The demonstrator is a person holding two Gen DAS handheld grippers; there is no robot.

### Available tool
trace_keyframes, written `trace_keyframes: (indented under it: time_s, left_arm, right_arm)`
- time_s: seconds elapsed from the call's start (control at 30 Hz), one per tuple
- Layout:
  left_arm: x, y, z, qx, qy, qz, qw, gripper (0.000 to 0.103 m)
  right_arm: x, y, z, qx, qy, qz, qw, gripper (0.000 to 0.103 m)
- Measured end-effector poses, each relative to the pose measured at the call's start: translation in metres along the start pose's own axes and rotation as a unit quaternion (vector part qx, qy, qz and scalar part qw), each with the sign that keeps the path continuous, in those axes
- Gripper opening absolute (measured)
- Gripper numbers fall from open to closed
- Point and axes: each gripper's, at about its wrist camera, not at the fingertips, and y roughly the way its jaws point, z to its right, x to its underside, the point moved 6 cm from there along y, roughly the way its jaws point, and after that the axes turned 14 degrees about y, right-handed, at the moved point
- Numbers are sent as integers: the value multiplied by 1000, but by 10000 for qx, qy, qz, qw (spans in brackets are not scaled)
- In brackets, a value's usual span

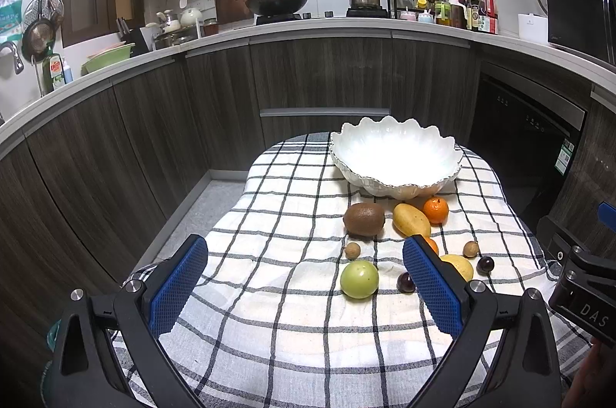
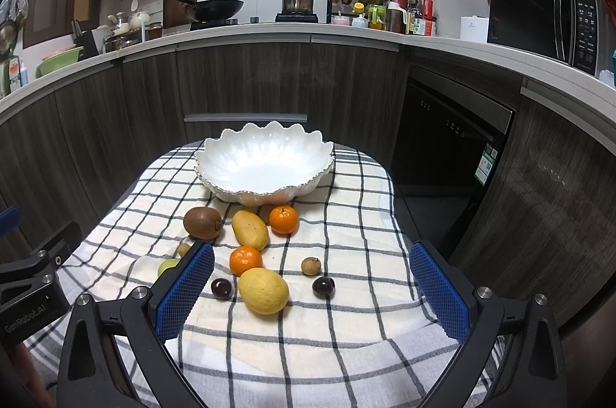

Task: Organize fruits

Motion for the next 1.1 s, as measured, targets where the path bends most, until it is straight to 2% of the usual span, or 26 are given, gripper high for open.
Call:
trace_keyframes:
  time_s: [1.1]
  left_arm:
    - [-1, 0, 1, -6, 7, 11, 10000, 103]
  right_arm:
    - [0, -1, 0, -7, 11, 8, 10000, 103]
